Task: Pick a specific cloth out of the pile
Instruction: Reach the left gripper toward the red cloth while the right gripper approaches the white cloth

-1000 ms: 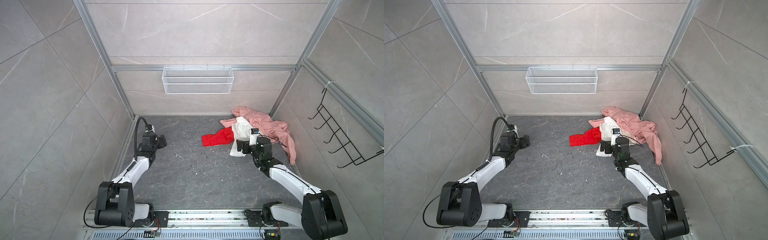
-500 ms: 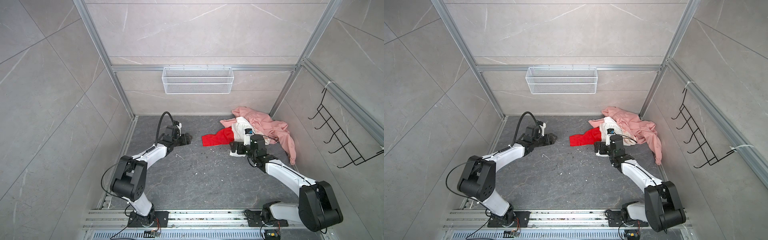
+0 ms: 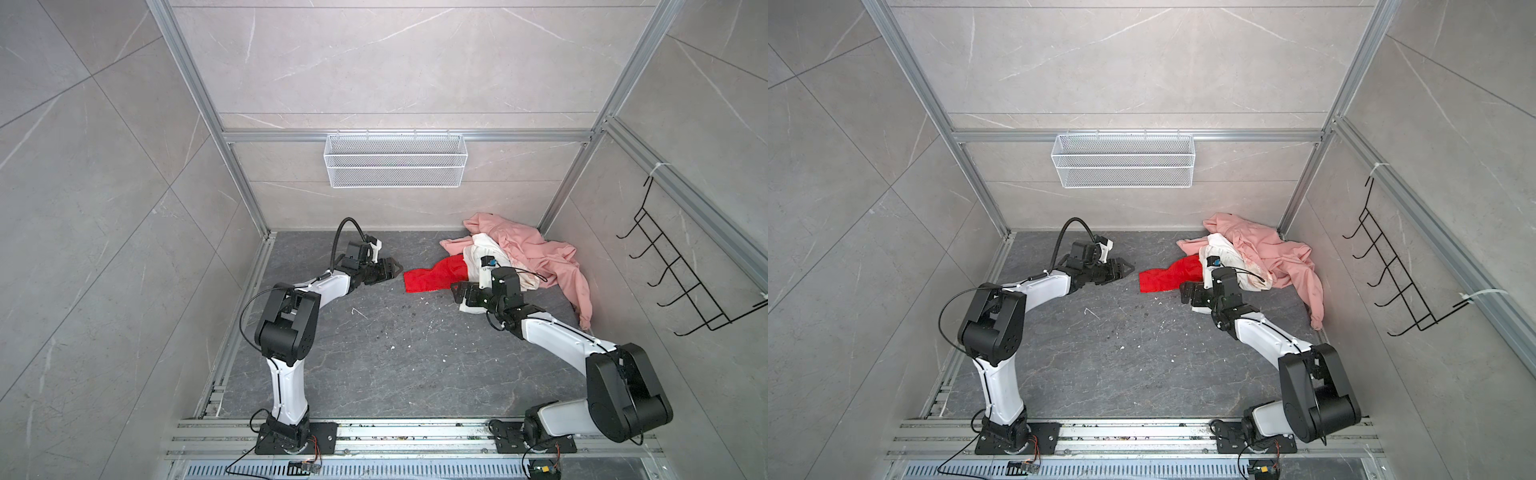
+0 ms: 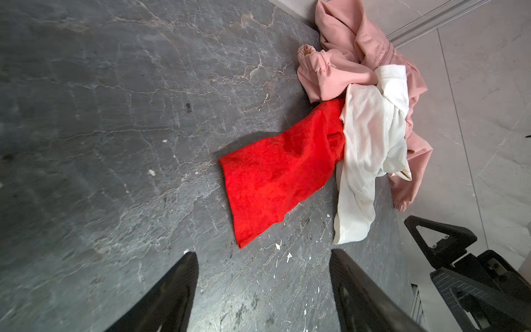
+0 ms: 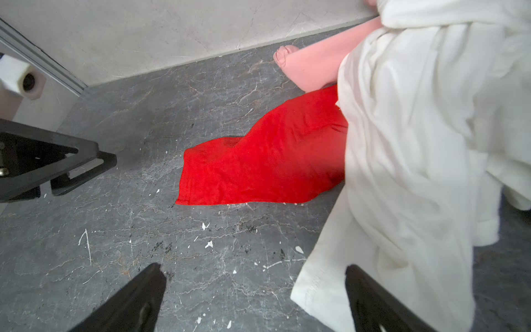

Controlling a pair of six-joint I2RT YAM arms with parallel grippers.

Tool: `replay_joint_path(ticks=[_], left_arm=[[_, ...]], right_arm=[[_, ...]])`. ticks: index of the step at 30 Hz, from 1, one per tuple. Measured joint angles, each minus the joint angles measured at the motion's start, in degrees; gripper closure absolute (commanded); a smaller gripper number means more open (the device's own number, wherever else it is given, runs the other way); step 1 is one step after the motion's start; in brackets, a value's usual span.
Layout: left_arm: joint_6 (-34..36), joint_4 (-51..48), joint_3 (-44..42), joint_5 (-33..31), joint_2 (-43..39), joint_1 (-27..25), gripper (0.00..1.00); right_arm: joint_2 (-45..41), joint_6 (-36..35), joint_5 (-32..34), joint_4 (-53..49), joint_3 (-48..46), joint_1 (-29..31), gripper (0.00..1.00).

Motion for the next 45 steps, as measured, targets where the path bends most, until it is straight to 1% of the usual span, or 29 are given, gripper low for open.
replay_joint_path(ticks=[7,16,25,34,45], left_arm=[[-0.83,0.33,6.16,3.39,6.99,0.0,0.38],[-2.21,0.33,12.7,6.23,14.34,-0.55,0.4],[-2.64,-0.61,20.0,6.32,20.02,-1.97,0.4],[-2.78,-1.16,20.59,5.84,21.57,-3.8,0.39],[-2.54,-1.46,23.28,4.15,22.88,-6.67,0.28]], right_arm=[[1.55,0.02,0.0,0.44,0.52,0.39,0.0],[1.95,-0.04,0.0,0.48,1.49,0.44,0.0],[3.13,-0.04,-0.22,0.68,1.6,0.44,0.0],[2.91,-0.04,-0.17,0.66,1.6,0.44,0.0],[-0.72,-0.07,1.16,0.68,0.31,0.48,0.0]])
